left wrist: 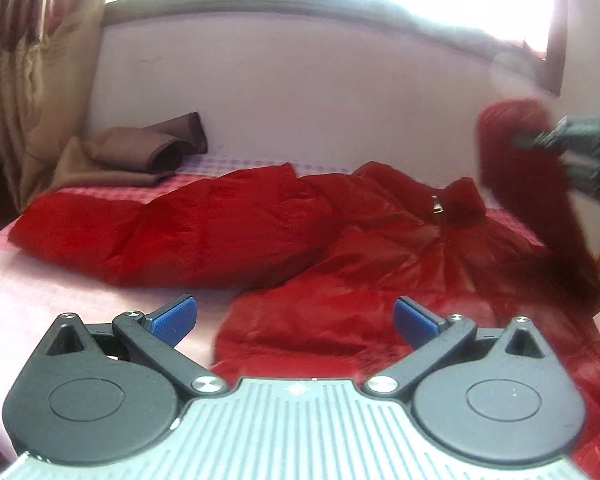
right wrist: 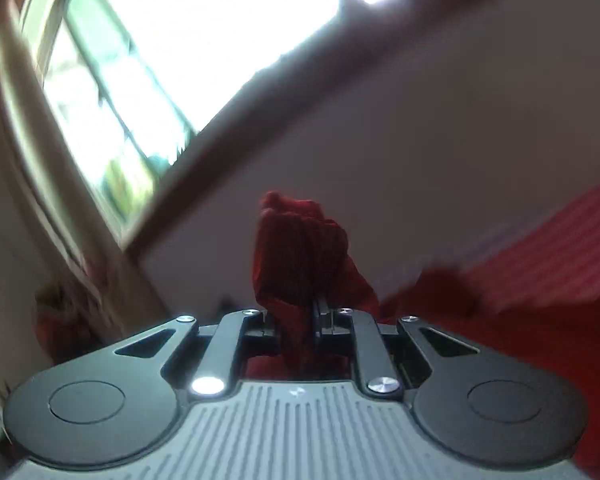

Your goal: Fold large clothes

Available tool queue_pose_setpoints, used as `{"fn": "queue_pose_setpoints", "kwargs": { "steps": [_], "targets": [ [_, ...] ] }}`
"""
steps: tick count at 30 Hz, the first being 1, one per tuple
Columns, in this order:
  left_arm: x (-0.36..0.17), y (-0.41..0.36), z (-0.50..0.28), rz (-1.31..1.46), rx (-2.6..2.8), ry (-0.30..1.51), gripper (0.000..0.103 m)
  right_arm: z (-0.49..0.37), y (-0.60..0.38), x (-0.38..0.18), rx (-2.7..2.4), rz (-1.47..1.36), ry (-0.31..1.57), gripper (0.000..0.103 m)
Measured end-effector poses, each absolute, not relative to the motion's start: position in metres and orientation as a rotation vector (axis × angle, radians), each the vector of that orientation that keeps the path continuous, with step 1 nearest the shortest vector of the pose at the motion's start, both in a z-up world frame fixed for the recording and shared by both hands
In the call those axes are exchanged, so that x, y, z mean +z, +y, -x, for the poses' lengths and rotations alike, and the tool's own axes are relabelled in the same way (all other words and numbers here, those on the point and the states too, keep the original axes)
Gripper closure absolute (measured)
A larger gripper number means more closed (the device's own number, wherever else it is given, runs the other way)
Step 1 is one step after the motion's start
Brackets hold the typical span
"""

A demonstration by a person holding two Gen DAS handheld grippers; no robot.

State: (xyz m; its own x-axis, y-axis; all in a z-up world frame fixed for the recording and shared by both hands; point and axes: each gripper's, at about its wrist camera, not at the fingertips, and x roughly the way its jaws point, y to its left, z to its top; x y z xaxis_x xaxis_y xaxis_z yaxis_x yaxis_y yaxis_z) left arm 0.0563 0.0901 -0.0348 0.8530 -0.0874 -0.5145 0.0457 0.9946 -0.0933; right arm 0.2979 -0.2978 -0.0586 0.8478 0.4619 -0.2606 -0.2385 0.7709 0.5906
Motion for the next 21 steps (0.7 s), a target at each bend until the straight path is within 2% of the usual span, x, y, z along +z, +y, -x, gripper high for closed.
{"fn": "queue_pose_setpoints", "kwargs": {
  "steps": [4, 10, 13, 14, 16, 17, 18, 21],
  "targets": [
    [-0.04, 0.113, -0.054, 0.114, -0.062, 0.57, 0.0, -0.293, -0.229, -0.087, 0.376, -0.427, 0.514, 0.09],
    [-0.047, 0.135, -0.053, 0.148, -0.039, 0.582, 0.0, -0.287, -0.148, -0.107, 0.327, 0.005, 0.6, 0.089],
    [-0.047, 0.145, -0.052, 0.172, -0.033, 0.578, 0.0, -0.274, -0.129, -0.119, 0.328, 0.122, 0.609, 0.083],
    [-0.047, 0.149, -0.052, 0.186, -0.034, 0.578, 0.0, -0.273, -0.126, -0.121, 0.326, 0.164, 0.612, 0.075],
    [-0.047, 0.159, -0.055, 0.221, -0.033, 0.584, 0.0, -0.268, -0.127, -0.136, 0.327, 0.231, 0.592, 0.052],
    [-0.048, 0.165, -0.057, 0.243, -0.031, 0.588, 0.0, -0.262, -0.121, -0.139, 0.331, 0.27, 0.582, 0.031],
    [-0.049, 0.174, -0.06, 0.27, -0.031, 0.592, 0.0, -0.265, -0.119, -0.139, 0.326, 0.282, 0.583, 0.022],
    [-0.054, 0.202, -0.07, 0.349, -0.006, 0.621, 0.0, -0.27, -0.124, -0.135, 0.35, 0.234, 0.618, 0.015]
  ]
}}
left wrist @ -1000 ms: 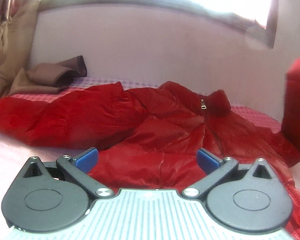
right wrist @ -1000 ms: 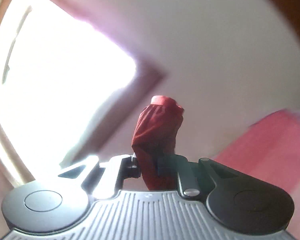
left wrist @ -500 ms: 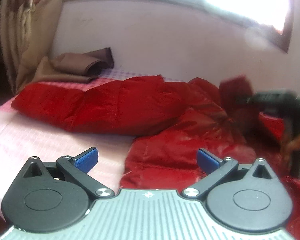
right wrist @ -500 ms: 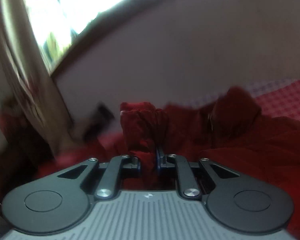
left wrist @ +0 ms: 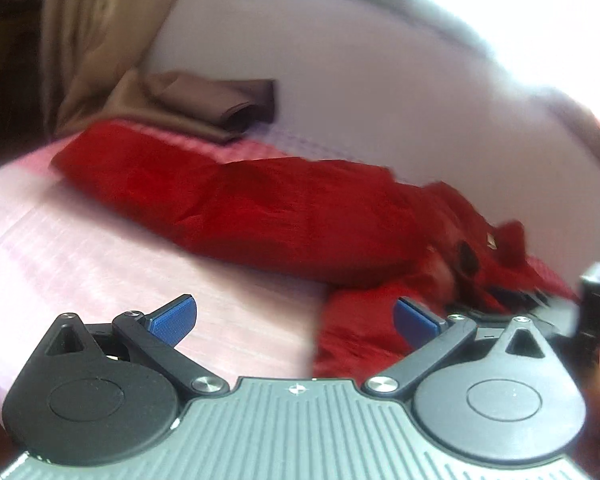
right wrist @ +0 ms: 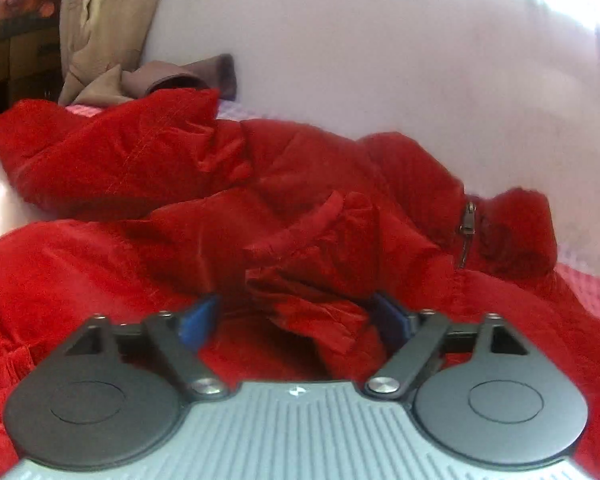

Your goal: Fold large clothes

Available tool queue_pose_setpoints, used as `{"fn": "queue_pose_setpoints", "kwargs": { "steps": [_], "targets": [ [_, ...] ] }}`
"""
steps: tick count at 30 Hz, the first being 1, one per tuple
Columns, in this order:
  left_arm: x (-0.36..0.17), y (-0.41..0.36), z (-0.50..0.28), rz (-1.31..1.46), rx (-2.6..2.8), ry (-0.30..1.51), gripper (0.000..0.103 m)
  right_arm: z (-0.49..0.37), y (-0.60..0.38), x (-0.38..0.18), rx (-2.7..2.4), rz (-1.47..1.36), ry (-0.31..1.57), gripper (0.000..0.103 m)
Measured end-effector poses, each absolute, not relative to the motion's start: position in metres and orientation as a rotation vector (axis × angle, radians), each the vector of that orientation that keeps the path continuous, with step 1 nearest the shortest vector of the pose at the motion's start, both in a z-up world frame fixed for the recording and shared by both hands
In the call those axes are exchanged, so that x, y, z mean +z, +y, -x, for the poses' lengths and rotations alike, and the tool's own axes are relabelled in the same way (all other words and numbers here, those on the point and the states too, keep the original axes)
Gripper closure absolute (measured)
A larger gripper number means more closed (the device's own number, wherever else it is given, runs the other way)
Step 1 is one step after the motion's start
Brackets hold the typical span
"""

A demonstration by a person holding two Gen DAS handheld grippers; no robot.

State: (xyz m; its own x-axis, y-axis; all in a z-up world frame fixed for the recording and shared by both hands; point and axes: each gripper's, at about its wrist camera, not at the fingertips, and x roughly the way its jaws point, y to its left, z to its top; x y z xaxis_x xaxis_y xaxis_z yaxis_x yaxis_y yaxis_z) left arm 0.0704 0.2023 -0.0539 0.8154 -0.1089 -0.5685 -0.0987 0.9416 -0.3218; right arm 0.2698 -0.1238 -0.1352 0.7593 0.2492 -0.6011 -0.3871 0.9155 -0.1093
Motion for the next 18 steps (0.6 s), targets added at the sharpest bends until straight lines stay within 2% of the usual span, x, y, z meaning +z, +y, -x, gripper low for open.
{"fn": "queue_pose_setpoints", "kwargs": {
  "steps": [5, 9, 13, 15, 18],
  "targets": [
    [-0.062, 0.268, -0.092, 0.497, 0.053, 0.647, 0.003, -0.222, -0.152, -0.079, 0.412, 0.125, 0.555, 0.015],
    [-0.068, 0.321, -0.112, 0.556, 0.142, 0.643, 0.007, -0.153, -0.202, -0.031, 0.512, 0.011, 0.581, 0.012],
    [-0.074, 0.366, -0.137, 0.575, 0.222, 0.637, 0.007, -0.069, -0.267, 0.006, 0.358, -0.033, 0.58, 0.011],
    [-0.079, 0.384, -0.149, 0.603, 0.237, 0.653, 0.008, -0.024, -0.311, 0.022, 0.237, -0.145, 0.563, 0.002],
    [-0.084, 0.401, -0.167, 0.629, 0.229, 0.645, 0.009, 0.034, -0.353, 0.028, 0.081, -0.292, 0.487, 0.0]
  ]
}}
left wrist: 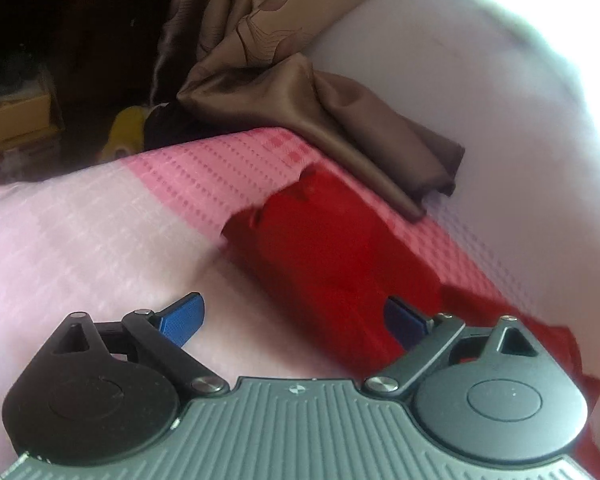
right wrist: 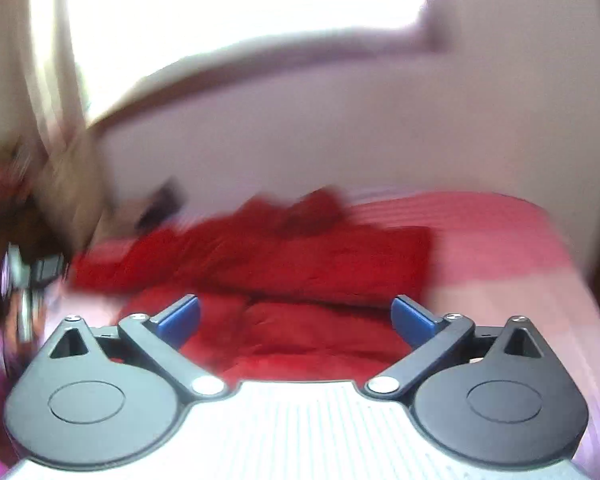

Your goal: Fold large clothes

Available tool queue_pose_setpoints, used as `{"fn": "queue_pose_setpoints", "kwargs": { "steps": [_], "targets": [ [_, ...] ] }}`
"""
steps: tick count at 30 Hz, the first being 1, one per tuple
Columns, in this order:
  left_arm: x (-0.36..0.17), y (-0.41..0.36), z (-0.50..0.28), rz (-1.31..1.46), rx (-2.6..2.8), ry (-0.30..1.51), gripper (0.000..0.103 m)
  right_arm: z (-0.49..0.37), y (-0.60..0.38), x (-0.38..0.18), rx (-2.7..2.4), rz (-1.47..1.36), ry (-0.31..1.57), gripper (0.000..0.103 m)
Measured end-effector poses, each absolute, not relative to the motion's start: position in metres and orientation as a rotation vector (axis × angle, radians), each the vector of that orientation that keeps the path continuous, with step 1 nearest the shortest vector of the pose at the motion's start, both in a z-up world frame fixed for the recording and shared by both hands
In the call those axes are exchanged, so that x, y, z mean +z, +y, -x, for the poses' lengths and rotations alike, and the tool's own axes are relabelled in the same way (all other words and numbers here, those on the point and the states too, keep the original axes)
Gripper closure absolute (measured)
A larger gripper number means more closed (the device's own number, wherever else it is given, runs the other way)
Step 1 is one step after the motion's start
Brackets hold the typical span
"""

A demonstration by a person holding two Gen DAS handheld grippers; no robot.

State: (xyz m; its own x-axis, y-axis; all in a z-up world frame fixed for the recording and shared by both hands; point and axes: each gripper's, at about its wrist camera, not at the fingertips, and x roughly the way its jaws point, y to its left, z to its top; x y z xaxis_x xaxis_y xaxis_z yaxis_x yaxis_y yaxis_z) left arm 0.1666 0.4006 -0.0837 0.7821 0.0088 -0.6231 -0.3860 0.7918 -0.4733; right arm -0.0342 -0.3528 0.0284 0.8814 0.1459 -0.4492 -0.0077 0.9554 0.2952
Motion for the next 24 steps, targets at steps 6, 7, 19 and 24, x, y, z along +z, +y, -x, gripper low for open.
{"fn": "queue_pose_setpoints", "kwargs": {
  "steps": [6, 7, 19, 24],
  "targets": [
    [-0.09, 0.397, -0.207, 0.594, 0.166, 0.691, 0.08, 0.062, -0.349, -0.001, 0.014, -0.332, 0.496, 0.0],
    [-0.087, 0.395, -0.208, 0.599, 0.177, 0.679, 0.09, 0.058, -0.344, -0.007, 0.03, -0.355, 0.493, 0.0],
    [0.105, 0.246, -0.143, 0.393, -0.046, 0.341, 0.095, 0.0, -0.309, -0.027, 0.241, -0.465, 0.435, 0.0],
    [0.152, 0.148, -0.136, 0.35, -0.208, 0.306, 0.095, -0.016, -0.312, -0.034, 0.237, -0.492, 0.386, 0.0]
  ]
}}
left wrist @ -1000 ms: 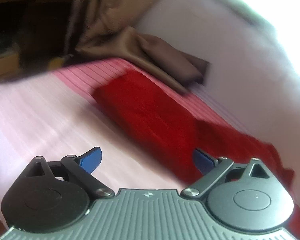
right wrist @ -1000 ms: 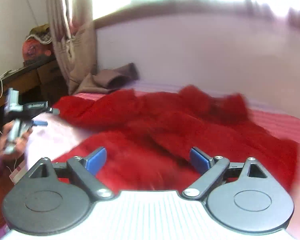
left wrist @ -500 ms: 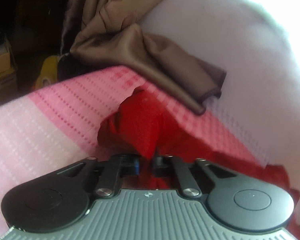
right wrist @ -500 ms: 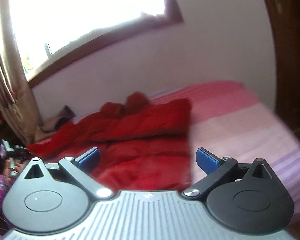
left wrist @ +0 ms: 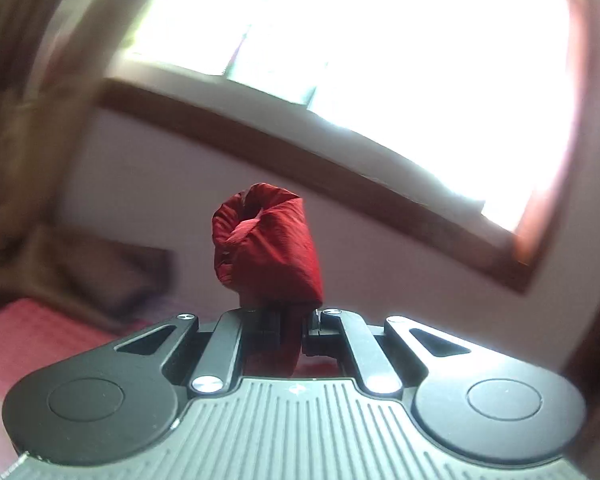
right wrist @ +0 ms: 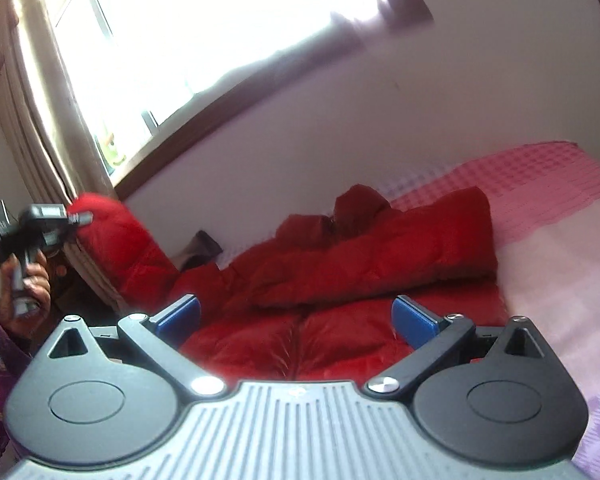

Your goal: Fold large clothes

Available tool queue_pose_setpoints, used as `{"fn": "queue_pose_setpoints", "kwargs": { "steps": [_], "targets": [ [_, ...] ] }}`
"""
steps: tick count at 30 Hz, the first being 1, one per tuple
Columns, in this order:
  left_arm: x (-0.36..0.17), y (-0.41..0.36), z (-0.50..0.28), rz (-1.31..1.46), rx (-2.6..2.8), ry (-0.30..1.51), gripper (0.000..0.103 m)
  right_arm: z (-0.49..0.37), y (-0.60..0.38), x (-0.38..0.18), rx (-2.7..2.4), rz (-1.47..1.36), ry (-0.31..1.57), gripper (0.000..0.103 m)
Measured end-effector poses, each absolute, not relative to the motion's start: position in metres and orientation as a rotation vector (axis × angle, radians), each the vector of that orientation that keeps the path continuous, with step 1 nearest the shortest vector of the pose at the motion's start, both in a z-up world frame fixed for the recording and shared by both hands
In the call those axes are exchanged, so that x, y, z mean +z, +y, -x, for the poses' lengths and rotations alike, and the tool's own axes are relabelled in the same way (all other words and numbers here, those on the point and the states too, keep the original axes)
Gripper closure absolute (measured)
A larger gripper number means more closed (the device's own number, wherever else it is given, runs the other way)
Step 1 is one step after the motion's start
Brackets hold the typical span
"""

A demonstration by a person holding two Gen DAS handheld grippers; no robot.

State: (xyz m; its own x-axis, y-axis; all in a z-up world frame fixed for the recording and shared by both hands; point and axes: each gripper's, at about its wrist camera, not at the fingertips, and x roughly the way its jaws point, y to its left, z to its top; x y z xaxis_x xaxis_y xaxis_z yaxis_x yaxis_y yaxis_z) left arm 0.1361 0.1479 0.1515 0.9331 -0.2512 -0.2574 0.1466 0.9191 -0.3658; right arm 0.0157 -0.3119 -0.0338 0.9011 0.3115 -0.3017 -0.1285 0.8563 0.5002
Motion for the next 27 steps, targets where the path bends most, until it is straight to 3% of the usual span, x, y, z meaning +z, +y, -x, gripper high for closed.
{"fn": "queue_pose_setpoints", "kwargs": {
  "steps": [6, 13, 16, 18, 20, 21, 22, 23, 27],
  "targets": [
    [0.138, 0.018, -0.156, 0.234, -0.39, 0.369, 0.094, -0.022, -0.327, -0.041, 0.227, -0.526, 0.346, 0.0],
    [0.052, -0.092, -0.188, 0.126, -0.507, 0.55, 0.094, -0.021, -0.348, -0.049, 0.223, -0.531, 0.32, 0.0],
    [0.014, -0.121, -0.198, 0.075, -0.545, 0.597, 0.089, -0.022, -0.358, -0.056, 0.209, -0.555, 0.332, 0.0],
    [0.0, -0.132, -0.202, 0.031, -0.563, 0.599, 0.074, -0.025, -0.367, -0.062, 0.2, -0.583, 0.341, 0.0],
    [-0.012, -0.139, -0.202, 0.008, -0.581, 0.602, 0.045, -0.025, -0.373, -0.066, 0.191, -0.601, 0.349, 0.0],
    [-0.015, -0.142, -0.201, 0.001, -0.584, 0.594, 0.036, -0.025, -0.376, -0.068, 0.191, -0.608, 0.352, 0.0],
    [-0.017, -0.145, -0.2, -0.005, -0.589, 0.583, 0.015, -0.027, -0.377, -0.068, 0.192, -0.612, 0.354, 0.0],
    [-0.017, -0.145, -0.2, -0.006, -0.594, 0.573, 0.002, -0.028, -0.379, -0.068, 0.193, -0.614, 0.354, 0.0],
    [-0.006, -0.121, -0.185, 0.037, -0.633, 0.54, 0.0, -0.036, -0.381, -0.064, 0.21, -0.61, 0.333, 0.0]
  ]
}}
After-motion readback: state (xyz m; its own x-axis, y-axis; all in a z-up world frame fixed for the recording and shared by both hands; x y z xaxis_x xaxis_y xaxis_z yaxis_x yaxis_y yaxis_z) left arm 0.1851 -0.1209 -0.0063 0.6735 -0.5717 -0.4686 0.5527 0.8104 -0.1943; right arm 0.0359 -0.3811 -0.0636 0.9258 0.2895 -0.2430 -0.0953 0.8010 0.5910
